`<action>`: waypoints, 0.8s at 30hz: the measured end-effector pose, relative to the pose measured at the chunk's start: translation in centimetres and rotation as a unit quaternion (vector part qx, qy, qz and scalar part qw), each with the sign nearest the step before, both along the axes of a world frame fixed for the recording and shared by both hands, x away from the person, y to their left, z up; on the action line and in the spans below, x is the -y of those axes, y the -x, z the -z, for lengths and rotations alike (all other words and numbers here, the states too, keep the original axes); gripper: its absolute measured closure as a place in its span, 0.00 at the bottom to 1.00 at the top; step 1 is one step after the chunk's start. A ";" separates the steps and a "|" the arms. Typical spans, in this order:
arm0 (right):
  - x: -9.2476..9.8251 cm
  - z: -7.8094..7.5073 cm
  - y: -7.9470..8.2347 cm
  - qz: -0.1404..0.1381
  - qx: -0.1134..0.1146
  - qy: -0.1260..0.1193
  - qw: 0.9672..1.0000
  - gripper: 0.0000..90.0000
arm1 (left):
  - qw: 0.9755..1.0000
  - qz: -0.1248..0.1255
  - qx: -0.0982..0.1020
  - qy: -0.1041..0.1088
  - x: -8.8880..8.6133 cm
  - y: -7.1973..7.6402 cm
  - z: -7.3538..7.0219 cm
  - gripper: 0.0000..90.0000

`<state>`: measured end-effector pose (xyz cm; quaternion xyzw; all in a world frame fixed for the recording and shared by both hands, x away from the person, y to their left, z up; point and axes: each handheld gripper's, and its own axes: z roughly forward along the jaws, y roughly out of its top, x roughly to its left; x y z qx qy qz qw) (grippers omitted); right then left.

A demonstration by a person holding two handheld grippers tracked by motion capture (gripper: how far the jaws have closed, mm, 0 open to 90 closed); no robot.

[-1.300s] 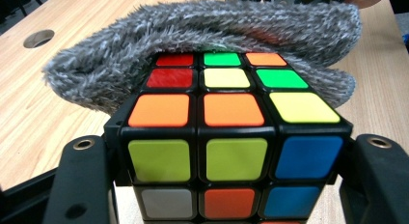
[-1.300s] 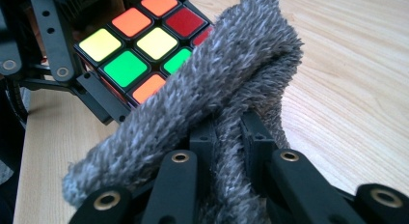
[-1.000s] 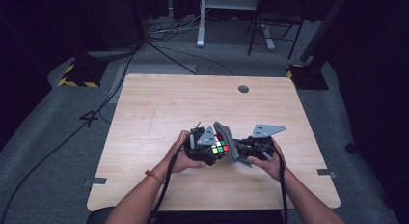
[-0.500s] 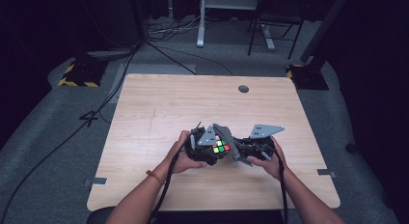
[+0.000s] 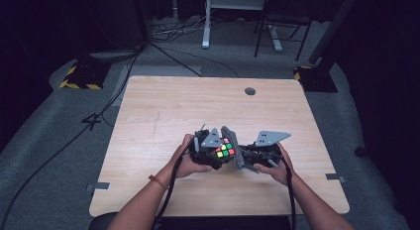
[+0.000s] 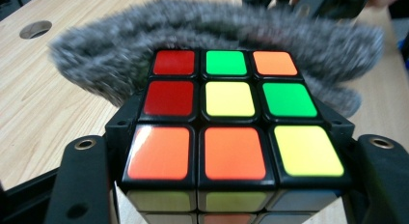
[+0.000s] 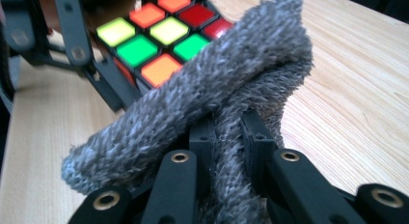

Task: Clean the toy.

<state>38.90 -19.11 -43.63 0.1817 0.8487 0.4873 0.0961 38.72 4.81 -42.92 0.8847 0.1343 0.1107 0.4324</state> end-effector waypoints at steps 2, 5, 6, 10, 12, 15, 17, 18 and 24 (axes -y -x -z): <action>0.1 -0.1 0.0 0.000 0.003 -0.004 1.000 0.87 | 1.000 0.002 -0.002 -0.004 0.1 0.0 0.1 0.36; 0.1 -0.5 0.2 -0.004 0.007 -0.018 1.000 0.87 | 1.000 0.006 0.000 -0.022 0.4 0.1 0.3 0.36; 0.1 -0.6 0.3 -0.008 0.010 -0.023 1.000 0.87 | 1.000 0.007 0.003 -0.030 0.7 0.2 0.5 0.36; -0.4 -1.1 0.9 -0.011 0.027 -0.007 1.000 0.87 | 0.999 0.009 0.012 -0.045 1.3 0.3 0.8 0.37; -0.3 -0.9 0.7 -0.008 0.022 -0.007 1.000 0.87 | 0.999 0.008 0.007 -0.038 1.1 0.2 0.8 0.37; -0.2 -0.5 0.3 0.000 0.019 0.008 1.000 0.87 | 0.999 0.005 0.014 -0.033 0.9 0.2 0.6 0.37; -0.4 -0.1 0.1 0.006 0.020 0.034 0.999 0.87 | 0.999 0.003 0.013 -0.030 0.7 0.1 0.5 0.37; -0.4 0.2 -0.1 0.006 0.014 0.040 0.999 0.87 | 0.999 0.004 0.015 -0.030 0.6 0.0 0.4 0.37; -0.2 0.9 -0.7 0.000 -0.017 0.056 0.998 0.87 | 1.000 -0.005 0.011 -0.011 -0.1 -0.2 -0.1 0.37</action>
